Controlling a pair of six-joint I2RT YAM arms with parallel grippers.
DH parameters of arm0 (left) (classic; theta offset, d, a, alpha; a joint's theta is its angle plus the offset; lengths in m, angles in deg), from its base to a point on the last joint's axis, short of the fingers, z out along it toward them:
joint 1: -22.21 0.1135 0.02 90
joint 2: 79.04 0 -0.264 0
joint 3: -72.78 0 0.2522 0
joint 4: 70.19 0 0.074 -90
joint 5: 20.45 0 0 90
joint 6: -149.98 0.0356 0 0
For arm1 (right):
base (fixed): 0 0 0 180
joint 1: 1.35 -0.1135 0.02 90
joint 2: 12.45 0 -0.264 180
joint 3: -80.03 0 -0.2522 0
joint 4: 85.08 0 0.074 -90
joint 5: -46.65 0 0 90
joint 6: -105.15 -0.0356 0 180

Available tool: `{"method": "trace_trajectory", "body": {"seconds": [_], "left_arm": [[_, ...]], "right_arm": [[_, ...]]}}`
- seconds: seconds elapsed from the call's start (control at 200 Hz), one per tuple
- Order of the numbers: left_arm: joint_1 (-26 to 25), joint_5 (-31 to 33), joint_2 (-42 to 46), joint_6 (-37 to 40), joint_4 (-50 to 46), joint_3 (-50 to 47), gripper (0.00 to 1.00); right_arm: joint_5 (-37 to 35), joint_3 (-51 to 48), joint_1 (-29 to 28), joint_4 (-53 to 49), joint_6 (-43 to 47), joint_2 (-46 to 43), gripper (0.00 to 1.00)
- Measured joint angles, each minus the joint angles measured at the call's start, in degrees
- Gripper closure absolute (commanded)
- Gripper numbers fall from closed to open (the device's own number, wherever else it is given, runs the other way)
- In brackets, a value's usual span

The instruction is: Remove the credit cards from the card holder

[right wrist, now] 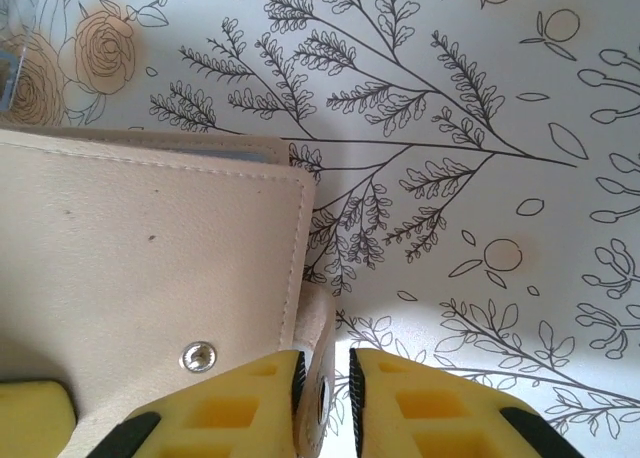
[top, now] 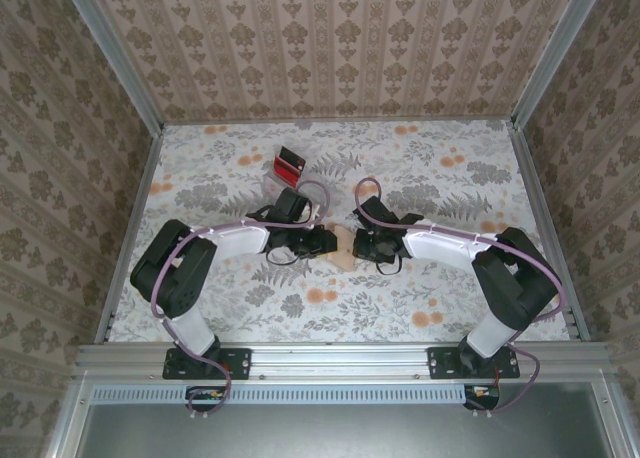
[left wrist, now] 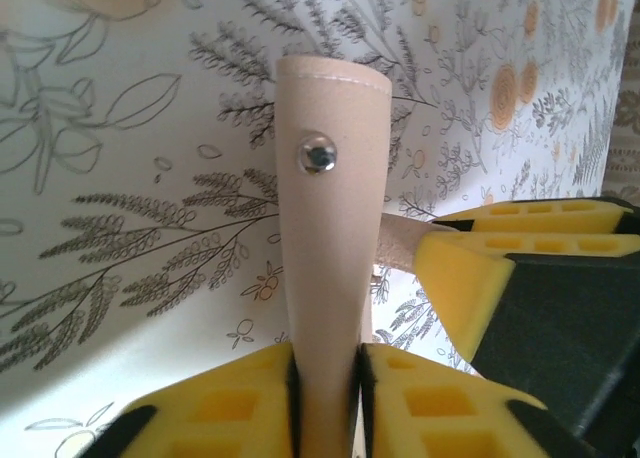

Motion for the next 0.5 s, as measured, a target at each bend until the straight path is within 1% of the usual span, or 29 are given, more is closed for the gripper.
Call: {"method": "trace_trajectory", "body": {"seconds": [0.055,0.185,0.285,0.395,0.5], "left_arm": [[0.0,0.4,0.0,0.4,-0.6,0.0,0.57],[0.0,2.8,0.5,1.4,-2.9,0.1,0.26],[0.0,5.5,2.3,2.0,-5.1,0.2,0.11],[0.3,8.8,5.0,2.7,-7.2,0.9,0.0],[1.5,12.0,7.9,3.3,-8.8,1.2,0.0]], "right_arm": [[0.0,0.0,0.0,0.0,0.1,0.1,0.81],[-0.2,0.2,0.0,-0.1,0.6,0.9,0.88],[-0.5,0.5,0.0,-0.5,1.5,1.2,0.91],[-1.2,1.0,0.0,-0.5,2.8,0.9,0.91],[-1.2,1.4,0.0,-0.5,4.8,-0.9,0.91]]}}
